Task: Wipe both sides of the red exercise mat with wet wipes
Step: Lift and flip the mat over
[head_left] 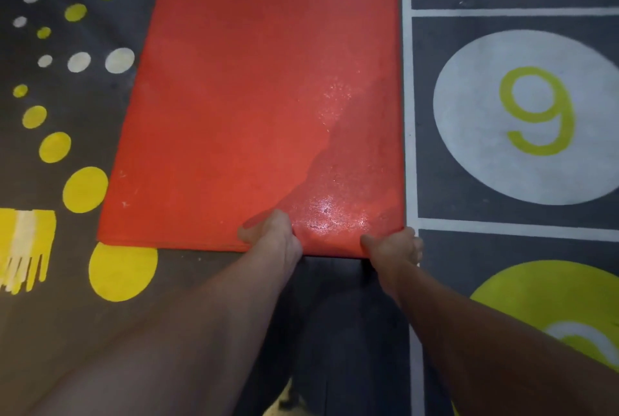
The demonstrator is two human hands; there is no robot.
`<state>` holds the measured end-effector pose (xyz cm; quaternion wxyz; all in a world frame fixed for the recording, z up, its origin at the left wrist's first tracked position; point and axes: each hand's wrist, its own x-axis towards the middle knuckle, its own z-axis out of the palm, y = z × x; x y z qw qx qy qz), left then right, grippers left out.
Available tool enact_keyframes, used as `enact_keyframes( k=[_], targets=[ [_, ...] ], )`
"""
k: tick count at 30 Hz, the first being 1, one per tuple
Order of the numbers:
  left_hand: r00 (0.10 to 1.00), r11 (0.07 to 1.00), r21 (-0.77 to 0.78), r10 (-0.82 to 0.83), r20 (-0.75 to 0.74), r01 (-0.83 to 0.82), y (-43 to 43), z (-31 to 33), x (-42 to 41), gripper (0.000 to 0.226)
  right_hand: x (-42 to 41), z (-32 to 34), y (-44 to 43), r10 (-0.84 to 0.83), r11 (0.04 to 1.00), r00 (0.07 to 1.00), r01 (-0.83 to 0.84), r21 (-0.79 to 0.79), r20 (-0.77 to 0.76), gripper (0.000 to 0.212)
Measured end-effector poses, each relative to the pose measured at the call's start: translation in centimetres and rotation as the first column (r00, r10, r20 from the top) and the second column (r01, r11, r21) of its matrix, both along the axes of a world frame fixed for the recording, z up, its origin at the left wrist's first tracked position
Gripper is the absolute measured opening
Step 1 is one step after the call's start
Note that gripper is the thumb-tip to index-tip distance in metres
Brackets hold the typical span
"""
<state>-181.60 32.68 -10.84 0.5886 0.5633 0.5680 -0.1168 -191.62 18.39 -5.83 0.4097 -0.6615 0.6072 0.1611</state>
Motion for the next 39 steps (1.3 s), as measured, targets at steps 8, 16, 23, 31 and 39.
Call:
enact_keyframes(
  k=[8,16,23,31,39],
  targets=[
    [0.995,0.992,-0.085,-0.092,0.026,0.094,0.0,-0.7,-0.9,0.048,-0.5,1.1,-0.7,0.14,0.978,0.99,-0.139,0.153,0.006,0.071],
    [0.848,0.846,-0.052,-0.531,0.008,0.53,-10.4,26.9,2.8,0.022,5.7,17.6,-4.0,0.013,0.962,0.976,-0.072,0.264,0.219,0.061],
    [0.707,0.72,0.048,-0.69,0.153,0.692,-17.9,49.1,7.5,0.017,11.9,42.0,-13.9,0.049,0.959,0.895,-0.166,0.229,0.444,0.014],
    [0.631,0.657,0.04,-0.738,0.24,0.753,-28.1,71.3,8.4,0.02,14.6,65.5,-24.5,0.191,0.919,0.823,-0.341,0.197,0.536,0.026],
    [0.591,0.657,0.134,-0.735,0.332,0.742,-33.6,83.5,20.2,0.014,27.9,78.1,-30.4,0.276,0.895,0.752,-0.428,0.126,0.599,0.016]
  ],
)
